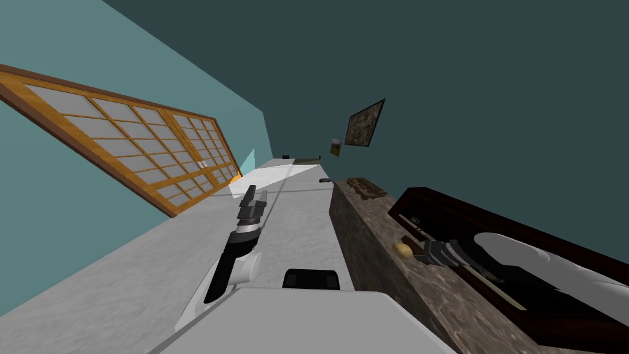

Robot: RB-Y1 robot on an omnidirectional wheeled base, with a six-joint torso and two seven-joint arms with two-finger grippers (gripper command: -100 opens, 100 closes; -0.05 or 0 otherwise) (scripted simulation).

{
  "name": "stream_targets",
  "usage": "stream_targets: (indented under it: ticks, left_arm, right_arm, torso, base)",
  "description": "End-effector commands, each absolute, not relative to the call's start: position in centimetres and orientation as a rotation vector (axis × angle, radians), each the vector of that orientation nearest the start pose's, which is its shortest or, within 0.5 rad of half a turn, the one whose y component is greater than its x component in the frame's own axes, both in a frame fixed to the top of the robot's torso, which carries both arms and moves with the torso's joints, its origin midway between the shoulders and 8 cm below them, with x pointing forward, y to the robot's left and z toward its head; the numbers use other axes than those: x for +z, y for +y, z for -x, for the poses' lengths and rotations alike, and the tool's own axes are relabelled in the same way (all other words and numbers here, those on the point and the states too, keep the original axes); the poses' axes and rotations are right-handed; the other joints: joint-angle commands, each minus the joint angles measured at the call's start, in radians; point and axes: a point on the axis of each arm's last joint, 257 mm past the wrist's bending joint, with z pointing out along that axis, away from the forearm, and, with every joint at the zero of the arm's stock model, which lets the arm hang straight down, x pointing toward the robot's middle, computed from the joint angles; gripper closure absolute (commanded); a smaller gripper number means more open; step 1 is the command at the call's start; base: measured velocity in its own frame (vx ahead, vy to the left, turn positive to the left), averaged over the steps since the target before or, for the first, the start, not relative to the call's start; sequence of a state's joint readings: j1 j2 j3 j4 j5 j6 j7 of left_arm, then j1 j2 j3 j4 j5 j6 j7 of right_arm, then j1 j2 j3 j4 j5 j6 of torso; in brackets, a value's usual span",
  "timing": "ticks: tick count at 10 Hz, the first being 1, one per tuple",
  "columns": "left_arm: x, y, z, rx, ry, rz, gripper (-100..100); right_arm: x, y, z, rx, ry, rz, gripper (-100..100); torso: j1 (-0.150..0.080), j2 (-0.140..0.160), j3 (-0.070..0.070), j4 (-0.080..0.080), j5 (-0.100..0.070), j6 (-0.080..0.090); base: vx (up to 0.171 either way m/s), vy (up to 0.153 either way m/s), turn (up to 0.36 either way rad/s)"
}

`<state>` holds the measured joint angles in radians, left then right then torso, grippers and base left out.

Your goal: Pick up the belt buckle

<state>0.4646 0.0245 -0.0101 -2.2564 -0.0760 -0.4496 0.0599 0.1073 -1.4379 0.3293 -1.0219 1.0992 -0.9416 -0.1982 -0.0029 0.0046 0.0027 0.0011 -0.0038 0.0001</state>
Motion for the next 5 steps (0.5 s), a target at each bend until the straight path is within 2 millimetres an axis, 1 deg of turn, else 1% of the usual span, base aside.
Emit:
stream_targets:
  ticks: [1,2,3,4,5]
  left_arm:
    - [1.49,26.37,-36.16,-1.321,0.69,0.653,0]
    - [1.5,26.37,-36.16,-1.321,0.69,0.653,0]
    - [1.49,26.38,-36.16,-1.321,0.69,0.653,0]
    - [1.5,26.37,-36.16,-1.321,0.69,0.653,0]
    - [1.49,26.37,-36.16,-1.321,0.69,0.653,0]
  right_arm:
    - [-31.71,-62.14,-28.24,0.012,2.669,0.764,-100]
    - [-31.77,-62.29,-28.1,0.005,2.674,0.773,-100]
    - [-32.0,-62.29,-28.6,0.007,2.681,0.725,-100]
    - [-32.06,-62.43,-28.47,0.0,2.686,0.733,-100]
    - [-31.93,-62.4,-28.5,0.002,2.682,0.737,-100]
  torso:
    - [0.0,0.0,0.0,0.0,0.0,0.0]
    - [0.0,-0.001,-0.001,0.0,0.0,-0.001]
    - [0.001,-0.003,-0.002,-0.001,0.0,0.0]
    - [0.001,-0.002,-0.002,-0.001,0.0,-0.001]
    - [0.001,-0.003,-0.002,-0.001,0.0,-0.001]
  base:
    - [-0.086,-0.012,0.142]
    - [-0.064,-0.01,0.083]
    - [-0.088,-0.002,0.134]
    - [-0.087,-0.004,0.074]
    - [-0.033,-0.001,0.004]
